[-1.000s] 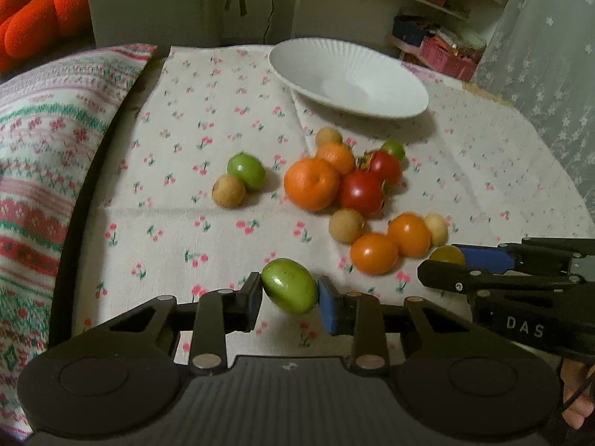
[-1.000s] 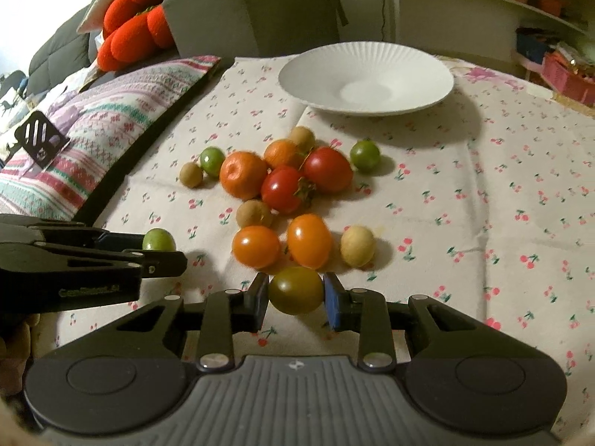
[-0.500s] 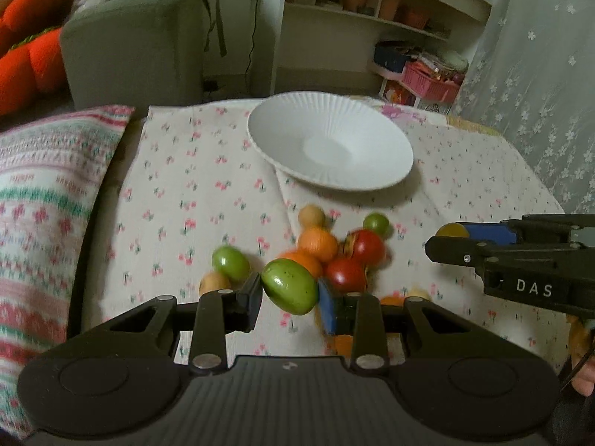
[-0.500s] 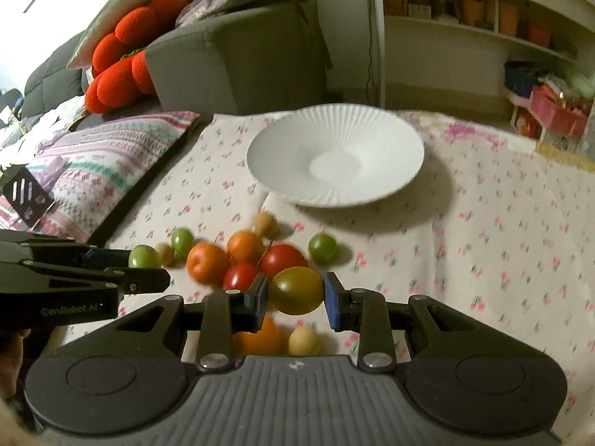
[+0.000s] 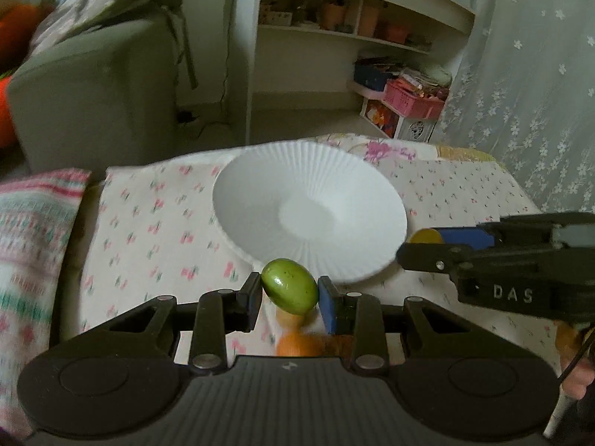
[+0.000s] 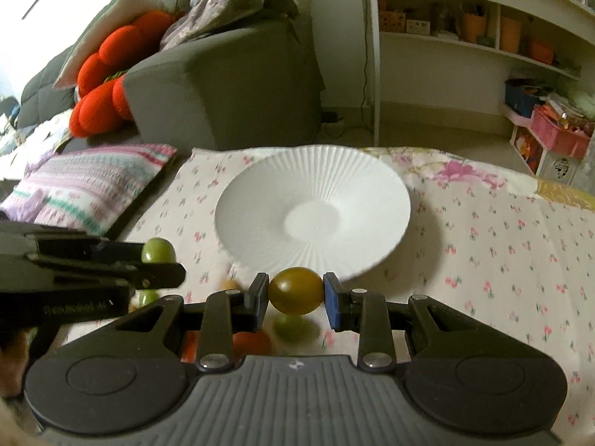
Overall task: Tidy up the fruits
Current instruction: 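Carry both held tomatoes up and over the white plate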
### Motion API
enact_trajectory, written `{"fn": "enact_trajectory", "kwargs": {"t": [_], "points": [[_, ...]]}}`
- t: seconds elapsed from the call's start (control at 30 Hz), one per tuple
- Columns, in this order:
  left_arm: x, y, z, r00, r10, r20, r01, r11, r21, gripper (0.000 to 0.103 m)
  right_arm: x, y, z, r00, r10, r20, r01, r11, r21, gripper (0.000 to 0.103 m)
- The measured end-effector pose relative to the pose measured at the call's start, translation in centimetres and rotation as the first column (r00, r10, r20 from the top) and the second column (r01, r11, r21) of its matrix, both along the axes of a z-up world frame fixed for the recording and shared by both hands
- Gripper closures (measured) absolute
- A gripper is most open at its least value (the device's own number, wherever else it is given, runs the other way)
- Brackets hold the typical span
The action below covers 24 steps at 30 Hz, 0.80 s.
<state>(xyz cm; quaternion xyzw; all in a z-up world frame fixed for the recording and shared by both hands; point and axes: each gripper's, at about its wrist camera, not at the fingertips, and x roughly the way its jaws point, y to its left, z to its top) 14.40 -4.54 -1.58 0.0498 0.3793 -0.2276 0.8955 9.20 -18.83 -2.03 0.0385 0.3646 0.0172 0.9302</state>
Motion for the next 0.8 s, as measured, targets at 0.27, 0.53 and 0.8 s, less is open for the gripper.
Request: {"fn": "enact_trajectory", "kwargs": {"t": [0.27,0.53,0.8], "points": [[3.3,-2.7,-1.4,0.999,-0.046,0.024,0.044,0.998,0.050,0.071,4.0,-1.7,-1.9,0.998,-0.027,-0.058,0.029,0.999,0.039,0.075],[5.5,-3.8,-2.9,0.997,-0.082,0.008,0.082,0.995,0.063,0.071,6.8,-2.7,-3.2,0.995,-0.023,-0.092,0.028,0.999,0.047,0.075],[6.4,-4.6,-4.2,0.991,-0.135,0.001,0.134,0.986,0.099,0.071,8.5,-3.0,-4.4,0.994,0.001,-0.111,0.006,0.998,0.065,0.075]]}}
